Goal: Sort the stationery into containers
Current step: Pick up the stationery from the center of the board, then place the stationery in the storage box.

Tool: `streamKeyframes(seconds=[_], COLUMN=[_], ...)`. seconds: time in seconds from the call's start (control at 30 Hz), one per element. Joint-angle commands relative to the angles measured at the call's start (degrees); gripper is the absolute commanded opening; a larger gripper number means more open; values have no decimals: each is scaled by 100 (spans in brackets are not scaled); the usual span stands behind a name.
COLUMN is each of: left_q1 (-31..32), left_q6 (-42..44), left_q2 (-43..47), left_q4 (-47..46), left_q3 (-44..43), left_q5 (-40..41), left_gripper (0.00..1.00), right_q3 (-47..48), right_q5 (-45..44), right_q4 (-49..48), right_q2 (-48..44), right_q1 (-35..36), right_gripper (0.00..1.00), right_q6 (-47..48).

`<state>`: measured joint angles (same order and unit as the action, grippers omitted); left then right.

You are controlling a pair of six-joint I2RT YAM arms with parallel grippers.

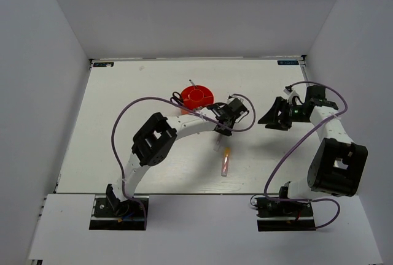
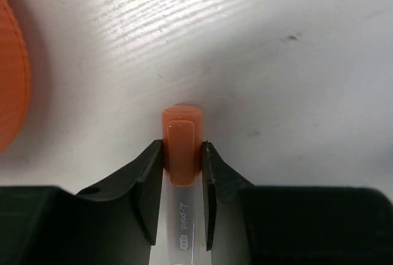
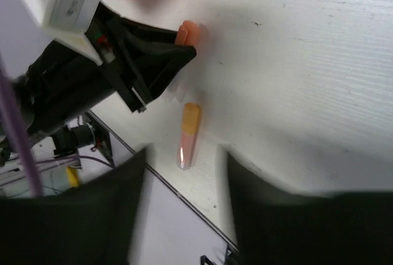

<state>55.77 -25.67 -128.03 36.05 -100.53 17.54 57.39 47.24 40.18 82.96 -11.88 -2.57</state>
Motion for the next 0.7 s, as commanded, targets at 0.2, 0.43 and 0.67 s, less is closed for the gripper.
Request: streamKeyframes(seconds=[0.2,0.43,0.67], left_q1=[-337,-1270,-1868], left_q6=[168,562,1028], left_q2=[2270,2809,2660], left_q4=[-563,-2013,-3560], left_q3=[218,956,1431], left_q5=[-146,-260,-374], left_gripper=[0,0,0], right_q3=[-61,-52,-376], right_q5=[434,1374,1806], right_q4=[148,525,500], right_q2=[-43,124,-227], right_q1=[-25,10,45], right_gripper=[0,5,5], right_q6=[916,2047,2919])
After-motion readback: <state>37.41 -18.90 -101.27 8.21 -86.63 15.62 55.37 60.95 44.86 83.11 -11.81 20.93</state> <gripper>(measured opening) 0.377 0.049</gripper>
